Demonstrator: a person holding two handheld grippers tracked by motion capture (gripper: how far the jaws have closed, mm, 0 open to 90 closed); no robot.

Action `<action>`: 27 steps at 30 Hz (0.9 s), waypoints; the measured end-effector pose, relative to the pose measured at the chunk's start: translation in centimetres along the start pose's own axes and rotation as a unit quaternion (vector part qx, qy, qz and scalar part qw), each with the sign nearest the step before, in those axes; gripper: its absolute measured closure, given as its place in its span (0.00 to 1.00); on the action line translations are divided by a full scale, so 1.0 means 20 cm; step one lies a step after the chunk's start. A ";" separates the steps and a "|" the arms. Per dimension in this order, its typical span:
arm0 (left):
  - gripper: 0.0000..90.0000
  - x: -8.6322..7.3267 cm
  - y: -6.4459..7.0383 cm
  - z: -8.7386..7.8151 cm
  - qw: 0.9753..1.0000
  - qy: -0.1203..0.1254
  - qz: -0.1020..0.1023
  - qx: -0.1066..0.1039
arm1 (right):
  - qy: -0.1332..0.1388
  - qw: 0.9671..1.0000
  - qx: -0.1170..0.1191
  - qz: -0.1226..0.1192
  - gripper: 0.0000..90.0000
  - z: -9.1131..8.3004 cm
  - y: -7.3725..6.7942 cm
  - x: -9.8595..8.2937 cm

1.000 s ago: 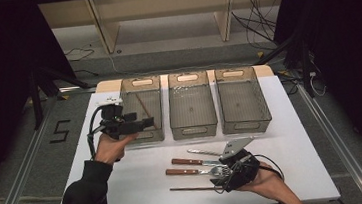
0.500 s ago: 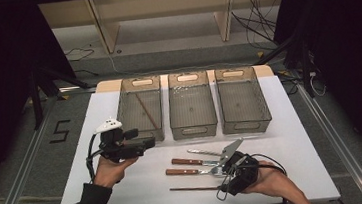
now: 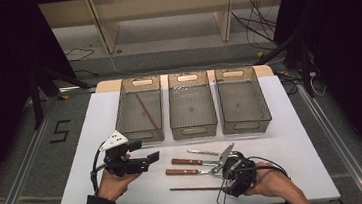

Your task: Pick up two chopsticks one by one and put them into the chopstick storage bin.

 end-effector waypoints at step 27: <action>0.17 -0.09 0.03 0.00 1.000 0.000 0.004 0.003 | -0.072 0.995 -0.021 -0.062 0.86 0.05 -0.04 0.00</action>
Point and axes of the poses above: each handheld gripper's, and its own axes: z roughly forward along the jaws, x roughly out of its top, y roughly to its right, the point moved 9 cm from there along z, roughly forward along the jaws, and after that the axes turned 11 degrees about -x, right-handed, at the moved point
